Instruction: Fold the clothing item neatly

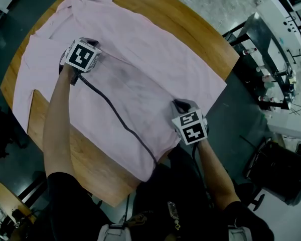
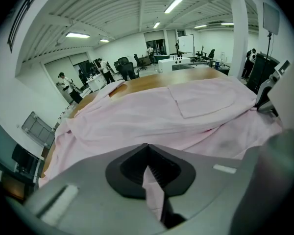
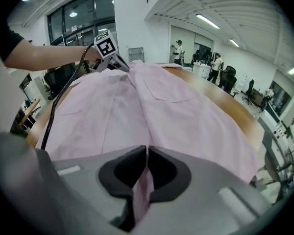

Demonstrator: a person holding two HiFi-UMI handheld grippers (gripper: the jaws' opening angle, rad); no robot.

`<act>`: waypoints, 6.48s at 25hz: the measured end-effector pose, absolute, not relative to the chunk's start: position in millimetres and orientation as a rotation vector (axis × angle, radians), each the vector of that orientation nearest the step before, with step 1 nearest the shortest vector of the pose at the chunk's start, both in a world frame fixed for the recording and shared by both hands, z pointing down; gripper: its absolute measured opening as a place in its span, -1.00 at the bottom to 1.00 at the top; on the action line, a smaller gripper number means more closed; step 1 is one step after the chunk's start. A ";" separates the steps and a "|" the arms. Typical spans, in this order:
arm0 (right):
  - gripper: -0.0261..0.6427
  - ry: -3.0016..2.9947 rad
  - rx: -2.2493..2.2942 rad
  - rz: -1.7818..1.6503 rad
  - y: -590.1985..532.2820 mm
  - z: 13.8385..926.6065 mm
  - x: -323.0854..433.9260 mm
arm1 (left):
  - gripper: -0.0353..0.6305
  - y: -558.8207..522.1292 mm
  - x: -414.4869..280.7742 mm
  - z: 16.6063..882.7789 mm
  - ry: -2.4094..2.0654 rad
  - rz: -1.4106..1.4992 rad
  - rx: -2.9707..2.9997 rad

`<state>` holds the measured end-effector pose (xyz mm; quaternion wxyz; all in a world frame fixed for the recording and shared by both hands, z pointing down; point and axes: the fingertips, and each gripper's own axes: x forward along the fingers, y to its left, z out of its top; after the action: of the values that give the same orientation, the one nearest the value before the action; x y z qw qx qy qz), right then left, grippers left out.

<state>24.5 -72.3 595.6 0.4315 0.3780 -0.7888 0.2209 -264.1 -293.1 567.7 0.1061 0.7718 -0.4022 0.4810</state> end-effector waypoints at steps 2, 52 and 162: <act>-0.87 -1.978 0.929 0.546 -69.6 589.7 24.9 | -0.87 -296.9 -265.1 563.0 -1.209 1.448 2.284; -0.83 -2.107 0.738 0.630 -9.6 593.3 1.8 | -0.84 -302.2 -292.3 588.4 -1.328 1.546 2.147; -0.86 -2.612 -0.112 0.241 -510.3 397.2 -227.9 | -0.87 -361.8 -326.7 463.2 -2.072 0.535 1.480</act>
<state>-227.9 -510.3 397.2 0.2554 -0.0414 -0.9619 0.0887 -326.7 -361.8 463.2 0.2666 0.5482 -0.7676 0.1980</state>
